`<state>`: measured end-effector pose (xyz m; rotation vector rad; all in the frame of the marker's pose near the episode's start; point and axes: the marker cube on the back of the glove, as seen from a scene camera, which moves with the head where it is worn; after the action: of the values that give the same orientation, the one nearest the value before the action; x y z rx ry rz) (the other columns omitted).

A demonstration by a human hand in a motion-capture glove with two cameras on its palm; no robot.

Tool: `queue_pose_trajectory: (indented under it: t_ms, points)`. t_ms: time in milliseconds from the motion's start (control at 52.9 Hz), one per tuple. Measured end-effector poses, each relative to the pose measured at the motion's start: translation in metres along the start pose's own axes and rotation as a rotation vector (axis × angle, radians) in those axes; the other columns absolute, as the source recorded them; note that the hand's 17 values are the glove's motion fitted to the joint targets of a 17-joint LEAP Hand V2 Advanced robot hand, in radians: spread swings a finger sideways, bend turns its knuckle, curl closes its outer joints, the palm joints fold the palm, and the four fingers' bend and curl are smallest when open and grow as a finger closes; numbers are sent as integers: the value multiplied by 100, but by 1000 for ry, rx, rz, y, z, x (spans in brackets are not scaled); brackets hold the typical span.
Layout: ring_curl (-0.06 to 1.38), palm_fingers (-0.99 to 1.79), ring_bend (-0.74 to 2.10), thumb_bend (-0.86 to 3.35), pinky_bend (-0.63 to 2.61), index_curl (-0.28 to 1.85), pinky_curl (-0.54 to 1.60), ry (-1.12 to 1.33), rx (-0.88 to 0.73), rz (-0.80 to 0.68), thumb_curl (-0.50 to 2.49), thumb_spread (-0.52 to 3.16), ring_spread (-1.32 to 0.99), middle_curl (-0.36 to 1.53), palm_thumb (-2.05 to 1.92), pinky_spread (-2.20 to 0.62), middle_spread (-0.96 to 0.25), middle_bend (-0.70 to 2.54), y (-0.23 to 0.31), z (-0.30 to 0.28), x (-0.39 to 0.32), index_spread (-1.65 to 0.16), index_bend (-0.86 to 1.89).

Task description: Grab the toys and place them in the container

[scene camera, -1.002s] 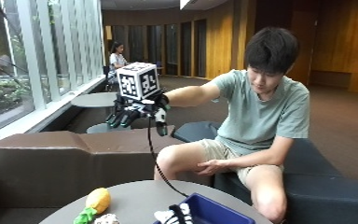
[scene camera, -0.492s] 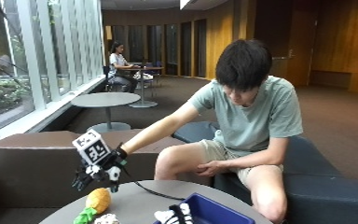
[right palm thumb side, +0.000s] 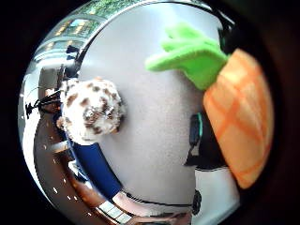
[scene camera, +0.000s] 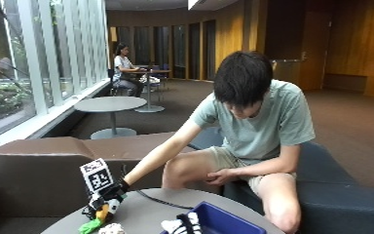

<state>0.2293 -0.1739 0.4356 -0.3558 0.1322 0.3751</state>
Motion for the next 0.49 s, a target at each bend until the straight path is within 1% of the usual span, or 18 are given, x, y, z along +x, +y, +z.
queue_pose_trajectory:
  t_ms: [57, 113, 189, 265, 359, 492]
  points:
    - [55, 93, 102, 20, 109, 15, 38, 32, -34, -3, 48, 130, -29, 35, 52, -31, -24, 46, 4, -6, -3, -28, 19]
    - [55, 101, 101, 22, 103, 17, 38, 61, -49, -15, 54, 118, -31, 39, 61, -33, -28, 54, 10, -11, -5, -29, 26]
    - [57, 112, 102, 22, 95, 21, 37, 54, -28, -35, 60, 106, -34, 46, 66, -33, -29, 68, 23, -29, -8, -32, 36]
    - [60, 115, 104, 22, 91, 27, 38, 26, 10, -68, 65, 96, -36, 52, 68, -34, -30, 78, 36, -55, -11, -34, 50]
    - [62, 113, 107, 21, 91, 33, 39, 11, 67, -106, 71, 85, -38, 57, 70, -34, -30, 87, 50, -98, -19, -36, 62]
    - [65, 110, 112, 20, 94, 41, 41, 0, 164, -146, 79, 73, -40, 65, 69, -35, -30, 97, 85, -187, -43, -38, 74]
